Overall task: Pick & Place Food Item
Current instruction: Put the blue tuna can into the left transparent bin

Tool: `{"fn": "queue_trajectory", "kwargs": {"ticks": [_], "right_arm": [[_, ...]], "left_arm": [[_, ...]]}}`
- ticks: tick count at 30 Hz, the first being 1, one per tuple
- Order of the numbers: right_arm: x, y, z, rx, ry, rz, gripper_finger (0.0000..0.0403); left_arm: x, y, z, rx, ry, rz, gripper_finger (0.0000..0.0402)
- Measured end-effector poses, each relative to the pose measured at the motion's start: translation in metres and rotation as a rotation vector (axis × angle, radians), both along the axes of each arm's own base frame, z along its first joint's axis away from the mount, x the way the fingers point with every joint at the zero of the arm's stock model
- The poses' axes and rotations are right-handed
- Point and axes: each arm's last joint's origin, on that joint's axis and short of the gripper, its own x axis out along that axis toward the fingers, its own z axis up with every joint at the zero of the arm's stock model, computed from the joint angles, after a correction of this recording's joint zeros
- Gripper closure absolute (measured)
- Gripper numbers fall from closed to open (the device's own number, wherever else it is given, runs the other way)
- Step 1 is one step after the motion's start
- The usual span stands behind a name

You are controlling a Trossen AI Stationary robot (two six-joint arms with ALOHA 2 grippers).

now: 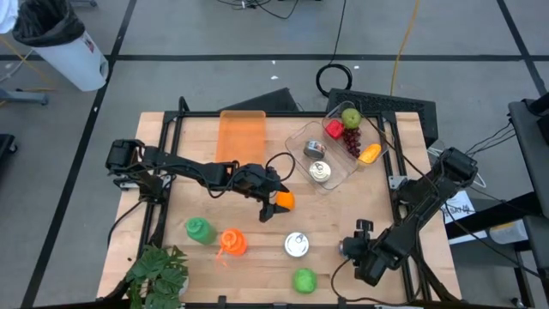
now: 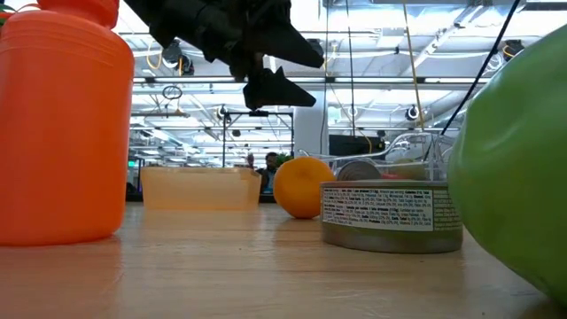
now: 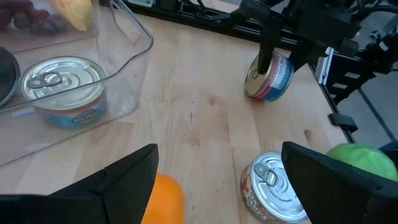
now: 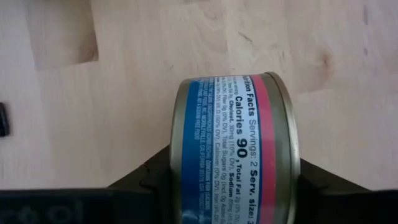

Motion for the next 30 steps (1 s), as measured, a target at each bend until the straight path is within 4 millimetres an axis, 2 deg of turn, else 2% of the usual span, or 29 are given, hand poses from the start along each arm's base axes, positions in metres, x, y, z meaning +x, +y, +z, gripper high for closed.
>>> {"fn": "queue_trajectory", "kwargs": {"ticks": [5, 11, 14, 19, 25, 30], "right_arm": [[0.000, -0.010, 0.015, -0.105, -0.133, 0.048, 0.0227], [-0.001, -0.027, 0.046, -0.335, -0.472, 0.002, 0.0227], [0.002, -0.033, 0.054, -0.435, -0.568, -0.019, 0.0227], [0.017, -0.045, 0.057, -0.530, -0.603, -0.057, 0.0227], [0.042, -0.059, 0.063, -0.572, -0.613, -0.054, 0.0227], [0.062, -0.067, 0.070, -0.520, -0.628, 0.010, 0.0227]], "left_arm": [[0.002, -0.003, 0.005, -0.005, -0.052, -0.005, 0.0050], [0.005, -0.017, 0.014, 0.059, -0.178, -0.074, 0.0050], [0.005, -0.025, 0.019, 0.123, -0.242, -0.122, 0.0050], [0.006, -0.032, 0.026, 0.234, -0.332, -0.095, 0.0050], [0.007, -0.030, 0.029, 0.337, -0.371, -0.067, 0.0050], [0.008, -0.026, 0.029, 0.381, -0.368, -0.036, 0.0050]]}}
